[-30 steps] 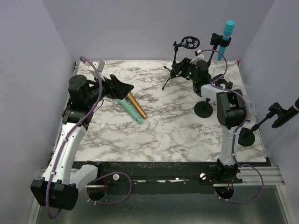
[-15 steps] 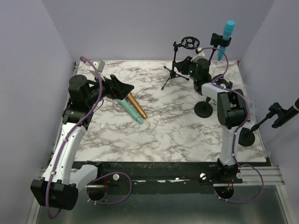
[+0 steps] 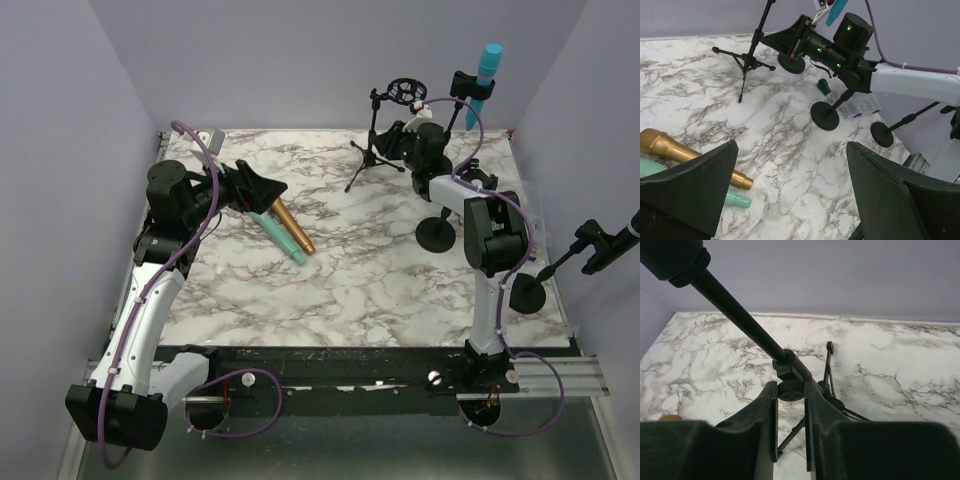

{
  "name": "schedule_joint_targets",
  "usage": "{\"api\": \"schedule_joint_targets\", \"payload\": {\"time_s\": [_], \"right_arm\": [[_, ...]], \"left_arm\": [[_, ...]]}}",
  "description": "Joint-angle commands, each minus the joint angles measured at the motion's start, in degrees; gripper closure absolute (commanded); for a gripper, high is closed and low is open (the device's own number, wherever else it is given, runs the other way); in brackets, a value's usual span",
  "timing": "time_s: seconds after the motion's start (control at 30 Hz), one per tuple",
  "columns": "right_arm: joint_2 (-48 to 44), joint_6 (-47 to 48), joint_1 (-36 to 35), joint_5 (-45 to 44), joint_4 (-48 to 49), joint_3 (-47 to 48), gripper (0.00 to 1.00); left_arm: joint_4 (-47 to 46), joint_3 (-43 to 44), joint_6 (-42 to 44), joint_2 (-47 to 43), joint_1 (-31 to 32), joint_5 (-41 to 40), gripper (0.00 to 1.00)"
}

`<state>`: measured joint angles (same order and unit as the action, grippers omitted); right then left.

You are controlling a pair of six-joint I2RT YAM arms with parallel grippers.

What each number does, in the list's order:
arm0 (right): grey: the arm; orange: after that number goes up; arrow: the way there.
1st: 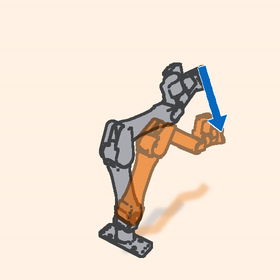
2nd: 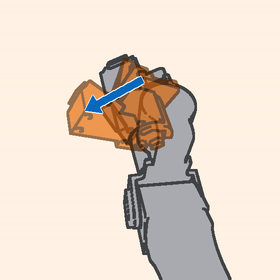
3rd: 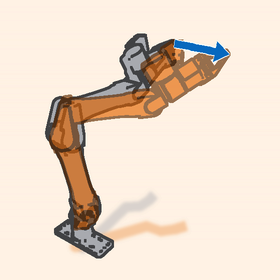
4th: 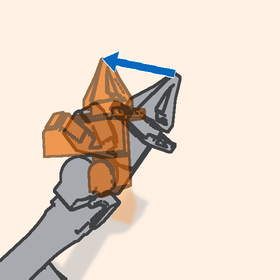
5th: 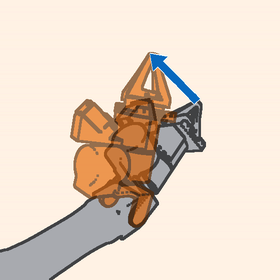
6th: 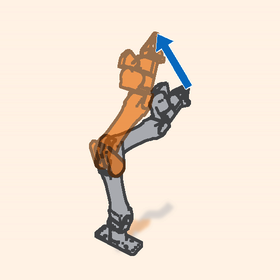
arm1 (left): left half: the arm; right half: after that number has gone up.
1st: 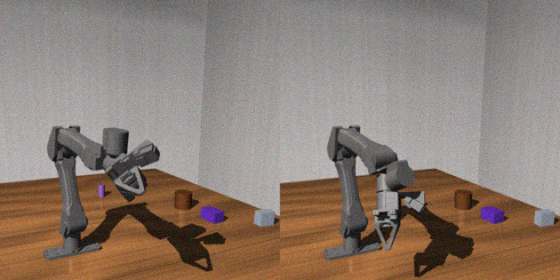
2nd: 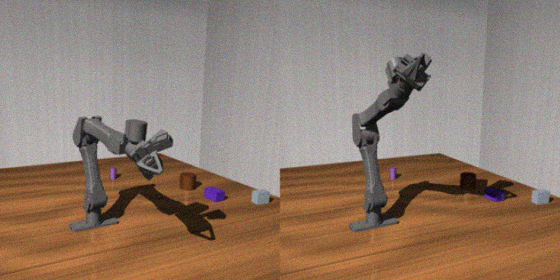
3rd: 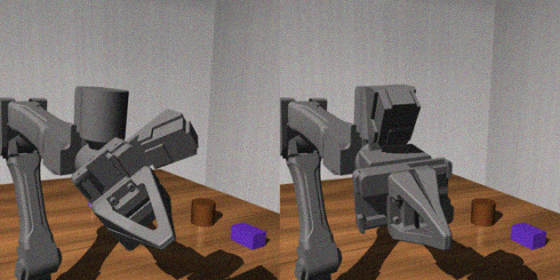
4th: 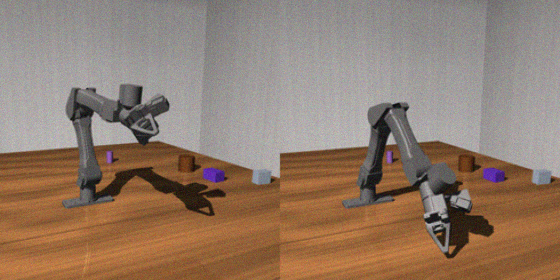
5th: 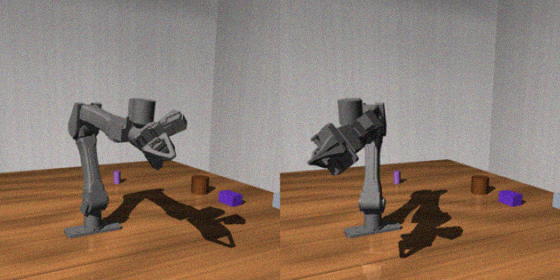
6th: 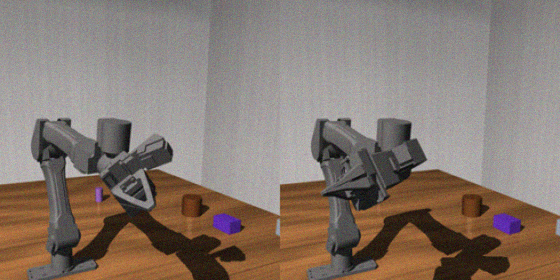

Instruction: Remove the microphone from the stand

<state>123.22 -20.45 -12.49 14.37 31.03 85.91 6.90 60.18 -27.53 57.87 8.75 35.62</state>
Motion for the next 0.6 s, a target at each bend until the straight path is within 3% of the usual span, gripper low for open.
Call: {"api": "schedule_joint_targets", "payload": {"time_s": [0.0, 0.07, 0.23, 0.37, 0.43, 0.57], "right_arm": [[1.78, 2.83, -0.45, -0.9, -2.91, 2.14, 0.85], [1.7, 4.5, -0.82, -1.6, -3.62, 2.55, 0.99], [0.58, 17.11, -4.45, -9.13, -8.11, 3.4, 0.99], [1.13, 41.2, -11.39, -29.54, -7.59, 2.28, 0.99], [3.43, 56.43, -14.89, -40.12, 1.1, 0.15, 0.99], [6.79, 75.01, -17.18, -45.41, 12.58, -1.55, 0.99]], "left_arm": [[-1.62, -0.66, -0.11, -0.03, 0.3, 1.47, 0.07], [-1.58, -0.67, -0.06, -0.12, 0.3, 1.47, 0.07], [-1.62, -0.63, -0.07, -0.19, 0.3, 1.6, 0.07], [-1.62, -0.66, -0.15, -0.3, 0.3, 1.71, 0.07], [-1.62, -0.6, -0.15, -0.09, 0.3, 1.65, 0.07], [-1.86, -0.84, -0.21, -0.08, 0.3, 1.68, 0.07]]}}
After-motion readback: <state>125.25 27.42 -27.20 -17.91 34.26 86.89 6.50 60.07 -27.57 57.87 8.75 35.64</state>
